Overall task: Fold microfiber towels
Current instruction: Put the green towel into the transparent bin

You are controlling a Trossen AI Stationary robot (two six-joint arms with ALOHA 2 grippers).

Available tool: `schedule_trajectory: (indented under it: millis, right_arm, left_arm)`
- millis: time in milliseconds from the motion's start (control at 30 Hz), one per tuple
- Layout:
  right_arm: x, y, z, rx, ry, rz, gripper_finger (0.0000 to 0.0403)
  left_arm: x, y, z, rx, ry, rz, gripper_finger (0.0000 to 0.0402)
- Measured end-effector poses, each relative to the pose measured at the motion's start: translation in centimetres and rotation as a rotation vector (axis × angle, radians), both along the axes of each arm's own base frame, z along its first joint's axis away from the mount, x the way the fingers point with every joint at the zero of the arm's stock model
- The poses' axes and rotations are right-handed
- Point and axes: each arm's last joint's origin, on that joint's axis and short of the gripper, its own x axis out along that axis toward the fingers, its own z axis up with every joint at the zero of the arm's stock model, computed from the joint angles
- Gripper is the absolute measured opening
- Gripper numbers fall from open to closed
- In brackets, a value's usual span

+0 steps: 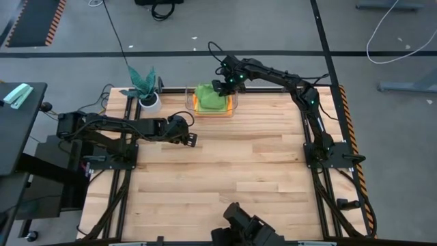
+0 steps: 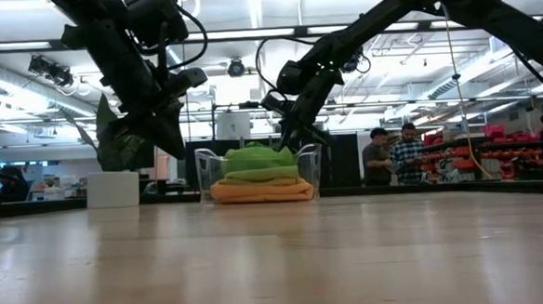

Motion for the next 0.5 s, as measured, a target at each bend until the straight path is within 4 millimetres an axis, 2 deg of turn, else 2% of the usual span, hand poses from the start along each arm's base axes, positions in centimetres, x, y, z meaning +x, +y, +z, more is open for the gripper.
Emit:
schedule_trajectory:
  millis: [267,500]
  right_arm:
    - [-0.27,0.19,-0.23,-0.052,0.067,0.027,0.0035]
    - [-0.17,0.73,0.27,-0.073,0.062,0.075,0.0094]
  left_arm:
    - [0.0,0.03,0.0,0.0,0.0,0.001,0.0028]
    - [-0.01,0.03,0.0,0.001,0.0,0.001,0.0013]
